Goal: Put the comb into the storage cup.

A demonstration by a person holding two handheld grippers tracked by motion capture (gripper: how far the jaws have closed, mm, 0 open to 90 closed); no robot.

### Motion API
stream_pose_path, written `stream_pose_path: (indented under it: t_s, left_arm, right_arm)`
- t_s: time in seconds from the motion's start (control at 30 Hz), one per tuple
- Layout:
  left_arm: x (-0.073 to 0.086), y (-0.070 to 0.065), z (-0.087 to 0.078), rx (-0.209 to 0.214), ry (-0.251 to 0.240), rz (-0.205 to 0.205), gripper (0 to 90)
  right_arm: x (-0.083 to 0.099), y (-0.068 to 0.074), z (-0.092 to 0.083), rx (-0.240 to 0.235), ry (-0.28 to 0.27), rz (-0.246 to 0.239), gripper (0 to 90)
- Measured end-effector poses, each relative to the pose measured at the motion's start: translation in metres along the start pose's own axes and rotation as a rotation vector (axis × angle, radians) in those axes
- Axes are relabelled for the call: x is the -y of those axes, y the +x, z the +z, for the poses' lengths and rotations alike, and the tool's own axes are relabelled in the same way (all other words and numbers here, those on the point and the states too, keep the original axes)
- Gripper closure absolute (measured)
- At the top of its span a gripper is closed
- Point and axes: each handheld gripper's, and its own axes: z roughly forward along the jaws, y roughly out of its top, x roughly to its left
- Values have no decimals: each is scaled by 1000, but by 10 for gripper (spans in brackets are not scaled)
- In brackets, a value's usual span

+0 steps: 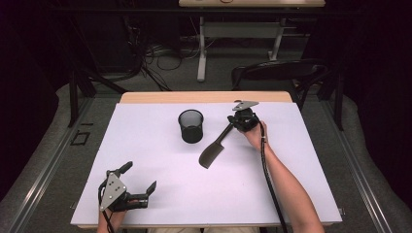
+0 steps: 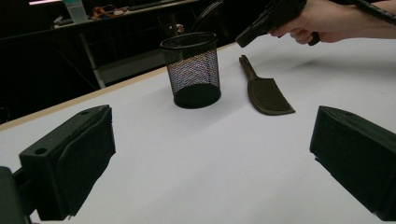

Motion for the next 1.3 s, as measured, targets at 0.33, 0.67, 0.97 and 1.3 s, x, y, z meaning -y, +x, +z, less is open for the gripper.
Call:
stream_pose_path:
  t_s: [0.33, 0.67, 0.97, 1.3]
  left_arm:
    - [0, 0, 0, 0, 3, 1, 1]
    - [1, 0, 1, 2, 5, 1, 1]
    - [1, 0, 1, 2, 4, 1, 1]
    - [0, 0, 0, 2, 4, 4, 1]
  right_arm:
    - [-2, -3, 18, 27, 58, -7, 900]
    - [-1, -5, 27, 37, 115, -23, 900]
    - [1, -6, 29, 28, 154, -38, 900]
    - [2, -6, 25, 11, 187, -48, 900]
